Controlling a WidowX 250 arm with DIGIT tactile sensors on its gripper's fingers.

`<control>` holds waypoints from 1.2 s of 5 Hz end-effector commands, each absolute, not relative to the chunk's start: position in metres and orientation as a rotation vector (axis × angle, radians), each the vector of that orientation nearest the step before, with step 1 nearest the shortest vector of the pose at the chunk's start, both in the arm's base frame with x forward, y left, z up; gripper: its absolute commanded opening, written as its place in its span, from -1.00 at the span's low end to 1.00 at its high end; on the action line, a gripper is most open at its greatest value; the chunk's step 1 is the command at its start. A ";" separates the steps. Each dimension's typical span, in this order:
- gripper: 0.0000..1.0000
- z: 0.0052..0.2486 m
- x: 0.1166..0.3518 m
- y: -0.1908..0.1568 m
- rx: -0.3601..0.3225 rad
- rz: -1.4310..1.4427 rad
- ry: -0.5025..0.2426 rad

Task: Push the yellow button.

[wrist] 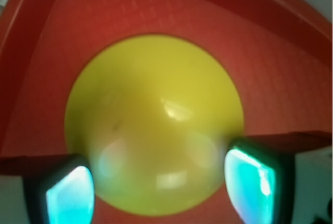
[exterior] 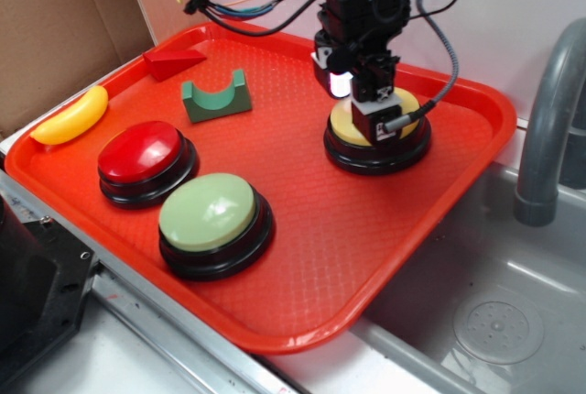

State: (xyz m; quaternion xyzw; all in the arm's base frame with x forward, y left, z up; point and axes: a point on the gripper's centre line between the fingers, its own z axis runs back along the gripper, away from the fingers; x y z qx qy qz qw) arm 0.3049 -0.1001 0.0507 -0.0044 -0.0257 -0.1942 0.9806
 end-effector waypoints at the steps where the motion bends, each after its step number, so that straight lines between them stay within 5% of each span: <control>1: 1.00 0.098 0.294 -0.096 0.035 -0.390 -0.159; 3: 1.00 0.148 0.281 -0.087 0.042 -0.396 -0.191; 6: 1.00 0.152 0.266 -0.082 -0.025 -0.378 -0.164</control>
